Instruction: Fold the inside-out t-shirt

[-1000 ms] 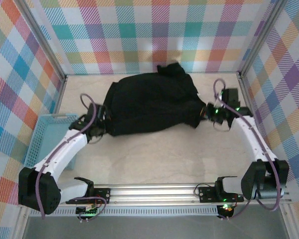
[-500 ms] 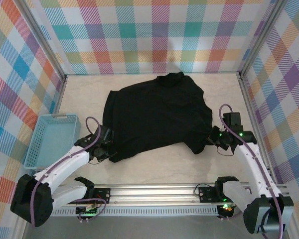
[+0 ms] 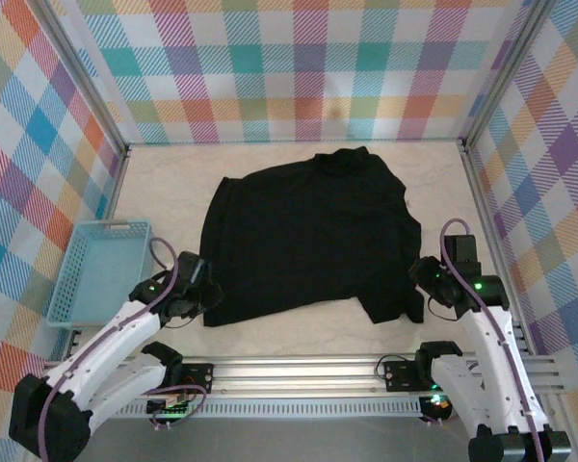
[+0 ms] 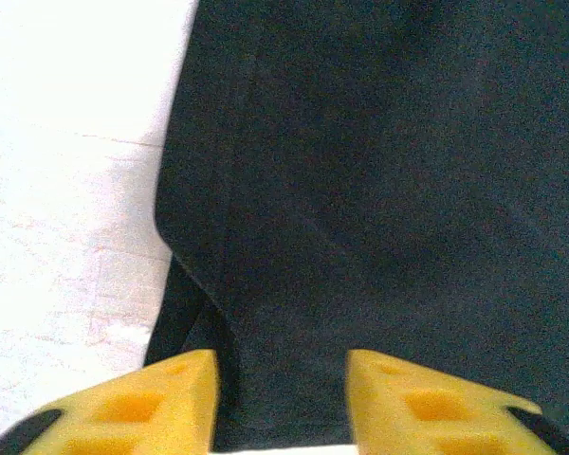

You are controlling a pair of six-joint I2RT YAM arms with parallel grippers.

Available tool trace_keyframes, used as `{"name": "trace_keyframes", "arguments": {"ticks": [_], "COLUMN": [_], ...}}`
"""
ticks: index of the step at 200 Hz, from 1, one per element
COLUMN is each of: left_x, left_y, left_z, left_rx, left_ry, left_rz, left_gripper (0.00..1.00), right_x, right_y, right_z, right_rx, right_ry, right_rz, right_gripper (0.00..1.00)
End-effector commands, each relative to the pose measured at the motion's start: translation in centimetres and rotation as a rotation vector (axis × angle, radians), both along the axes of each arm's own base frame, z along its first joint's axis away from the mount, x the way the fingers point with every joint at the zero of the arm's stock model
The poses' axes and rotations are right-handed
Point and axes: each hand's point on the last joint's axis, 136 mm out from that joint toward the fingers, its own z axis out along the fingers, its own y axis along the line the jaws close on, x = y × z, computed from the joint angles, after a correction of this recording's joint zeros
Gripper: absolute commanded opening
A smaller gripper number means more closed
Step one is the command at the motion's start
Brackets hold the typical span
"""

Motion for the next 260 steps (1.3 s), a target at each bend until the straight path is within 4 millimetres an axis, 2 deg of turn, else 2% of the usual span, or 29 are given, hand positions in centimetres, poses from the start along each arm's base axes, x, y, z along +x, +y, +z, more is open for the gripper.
{"name": "trace_keyframes", "arguments": {"ticks": [1,13,23,42,68,79,94,107,122,134,169,186,207,219,229,247,260], "left_x": [-0.7,0.3,1.5,4.4,8.3,9.5,10.6,10.8,10.2,9.1,5.2,3.4,2.5,3.1,4.7,9.0,12.7], "left_y": [1.5,1.8,1.5,-1.4,-4.9,-6.0,-7.3,-8.2,-8.9,-9.5,-10.5,-11.7,-13.7,-14.1,-13.5,-11.0,-8.9], "left_z": [1.7,3.4,4.4,5.6,4.5,3.3,2.0,0.8,-0.6,-1.8,-4.0,-3.9,-1.5,0.6,2.8,6.1,7.7], "left_rx": [0.046,0.068,0.078,0.03,0.021,0.043,0.054,0.051,0.063,0.079,0.068,0.018,0.008,0.012,0.044,0.129,0.17], "left_ry": [-0.036,-0.093,-0.119,-0.132,-0.079,-0.038,-0.009,0.02,0.053,0.078,0.128,0.13,0.071,0.024,-0.036,-0.113,-0.134], "left_rz": [0.036,0.037,0.023,-0.055,-0.13,-0.155,-0.182,-0.193,-0.207,-0.224,-0.256,-0.272,-0.339,-0.361,-0.35,-0.279,-0.198], "left_gripper": [0.6,0.7,0.73,0.75,0.75,0.75,0.76,0.77,0.77,0.78,0.8,0.8,0.82,0.83,0.84,0.86,0.86], "right_x": [0.8,2.2,3.4,6.0,9.3,10.7,12.6,13.9,14.7,14.6,11.8,10.2,8.6,8.5,9.1,11.2,13.2], "right_y": [-1.0,-0.1,1.1,4.0,8.9,11.2,13.2,13.9,13.8,13.0,8.8,7.2,4.6,3.6,3.0,2.8,3.8], "right_z": [3.4,4.5,4.8,4.2,1.9,0.7,-1.1,-3.2,-5.7,-7.7,-11.8,-12.5,-11.9,-10.9,-9.5,-6.3,-4.3], "right_rx": [-0.051,-0.031,0.009,0.057,0.019,0.039,0.052,0.047,0.037,0.024,0.113,0.257,0.251,0.248,0.223,0.167,0.147], "right_ry": [-0.096,-0.132,-0.136,-0.099,-0.026,0.001,0.04,0.088,0.157,0.217,0.313,0.304,0.285,0.244,0.194,0.109,0.056], "right_rz": [-0.028,0.03,0.095,0.236,0.434,0.502,0.56,0.571,0.552,0.51,0.308,0.197,0.094,0.049,0.044,0.09,0.157], "right_gripper": [0.6,0.64,0.66,0.69,0.73,0.74,0.75,0.75,0.76,0.75,0.77,0.79,0.81,0.81,0.81,0.81,0.81]}}
